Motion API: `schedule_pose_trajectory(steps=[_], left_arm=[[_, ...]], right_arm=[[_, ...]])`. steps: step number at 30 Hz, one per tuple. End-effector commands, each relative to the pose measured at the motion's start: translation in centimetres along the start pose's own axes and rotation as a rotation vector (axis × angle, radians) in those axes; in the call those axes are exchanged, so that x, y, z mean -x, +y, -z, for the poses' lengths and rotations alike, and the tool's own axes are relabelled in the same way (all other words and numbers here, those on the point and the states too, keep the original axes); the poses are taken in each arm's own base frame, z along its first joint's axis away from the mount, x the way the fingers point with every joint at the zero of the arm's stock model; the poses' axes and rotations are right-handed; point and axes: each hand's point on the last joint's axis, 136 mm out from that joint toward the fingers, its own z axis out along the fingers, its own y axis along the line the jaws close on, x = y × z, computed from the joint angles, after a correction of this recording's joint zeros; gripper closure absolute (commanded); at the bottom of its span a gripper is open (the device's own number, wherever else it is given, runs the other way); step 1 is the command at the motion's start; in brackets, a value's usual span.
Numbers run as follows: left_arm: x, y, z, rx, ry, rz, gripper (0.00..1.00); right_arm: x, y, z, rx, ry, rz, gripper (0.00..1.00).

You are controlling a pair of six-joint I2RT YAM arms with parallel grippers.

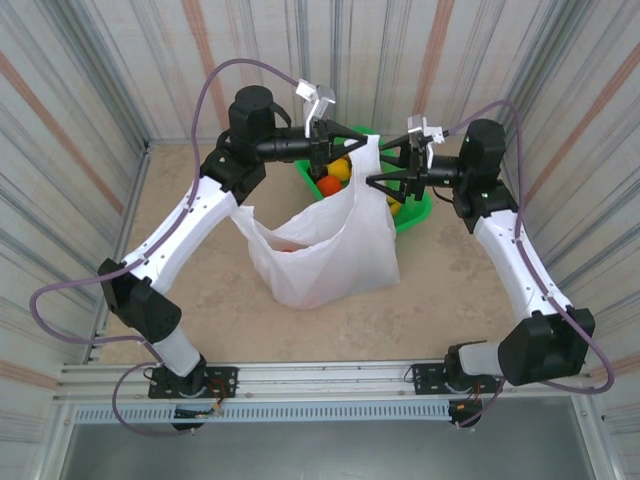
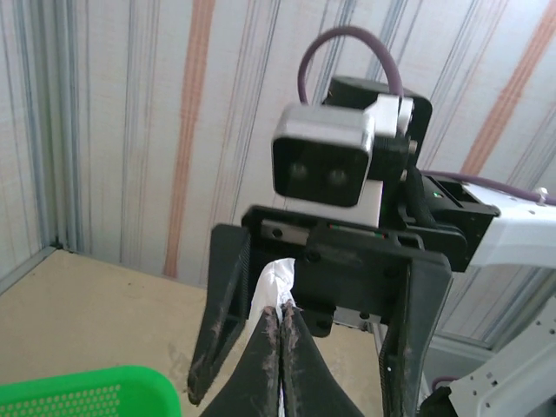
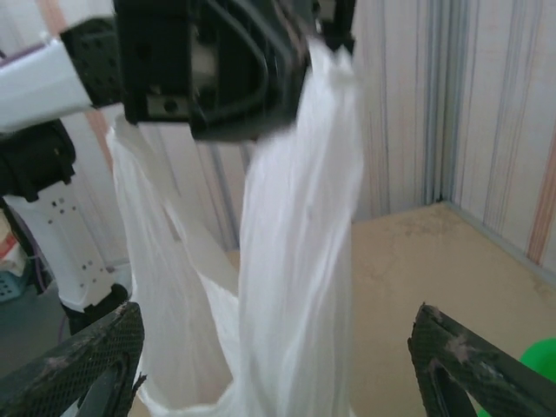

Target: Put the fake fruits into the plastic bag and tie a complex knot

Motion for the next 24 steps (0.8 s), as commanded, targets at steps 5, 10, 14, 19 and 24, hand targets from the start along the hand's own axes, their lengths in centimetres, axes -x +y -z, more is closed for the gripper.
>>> schedule_pose_trajectory(steps=[5, 10, 14, 19, 24], left_arm=[[1.7, -2.0, 1.2, -0.076, -0.03, -0.048, 1.0], [2.0, -1.4, 1.5, -0.065, -0.041, -0.04, 1.0], [2.7, -0.5, 2.1, -0.039, -0.065, -0.028, 1.0], [3.3, 0.3, 2.7, -0.012, -0.082, -0.027, 1.0], [3.4, 0.6, 2.9, -0.002, -0.084, -0.026, 1.0]], right_arm=[[0.4, 1.2, -3.1, 0.162, 0.016, -0.026, 0.46], [-1.0, 1.9, -3.7, 0.211, 0.026, -0.076, 0.82], [-3.1, 2.2, -3.7, 0.201, 0.038, -0.116, 0.91], [-5.8, 2.5, -3.7, 0.176, 0.048, -0.159, 0.9], [-8.2, 2.4, -3.7, 0.147, 0.064, -0.217, 0.93]])
